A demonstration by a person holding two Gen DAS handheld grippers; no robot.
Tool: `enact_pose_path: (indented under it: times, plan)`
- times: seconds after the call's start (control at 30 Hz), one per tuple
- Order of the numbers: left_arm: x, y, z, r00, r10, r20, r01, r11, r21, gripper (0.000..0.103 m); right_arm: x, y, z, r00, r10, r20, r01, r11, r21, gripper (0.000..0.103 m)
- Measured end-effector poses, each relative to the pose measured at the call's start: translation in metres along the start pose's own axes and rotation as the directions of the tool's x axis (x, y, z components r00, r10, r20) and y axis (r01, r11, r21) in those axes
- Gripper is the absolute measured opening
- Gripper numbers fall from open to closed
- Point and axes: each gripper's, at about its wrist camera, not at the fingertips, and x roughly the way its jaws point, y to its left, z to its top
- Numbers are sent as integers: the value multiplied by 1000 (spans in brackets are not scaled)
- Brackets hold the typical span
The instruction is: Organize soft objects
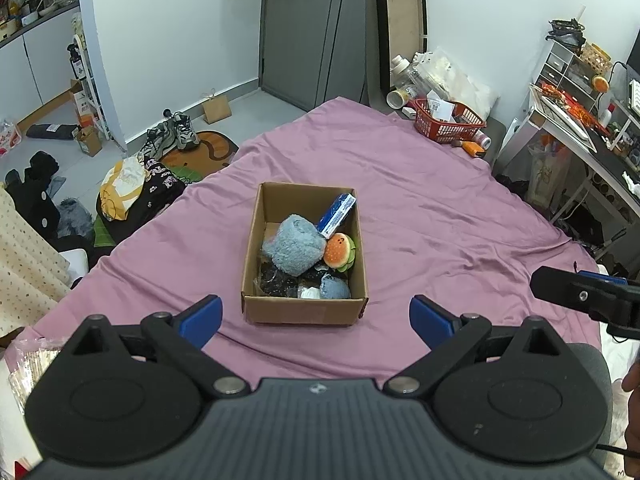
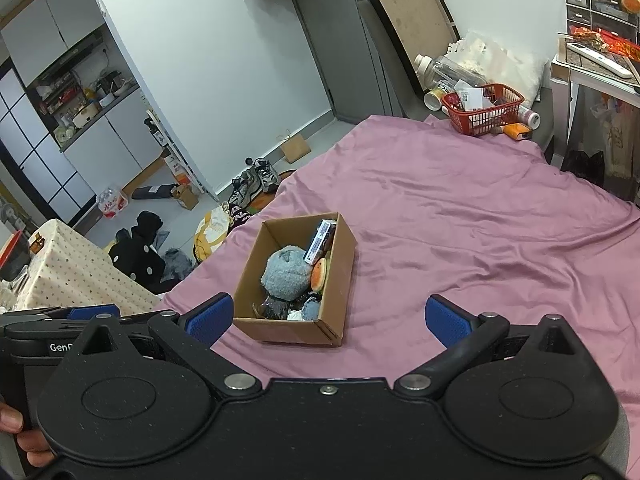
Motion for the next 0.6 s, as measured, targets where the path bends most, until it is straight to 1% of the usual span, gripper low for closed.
enact_pose_path:
  times: [0.6]
  plan:
    - [2,5,1,1000,-6,3,6,1000,-4,99,4,6,3,1000,-12,2,12,1000,-9,103]
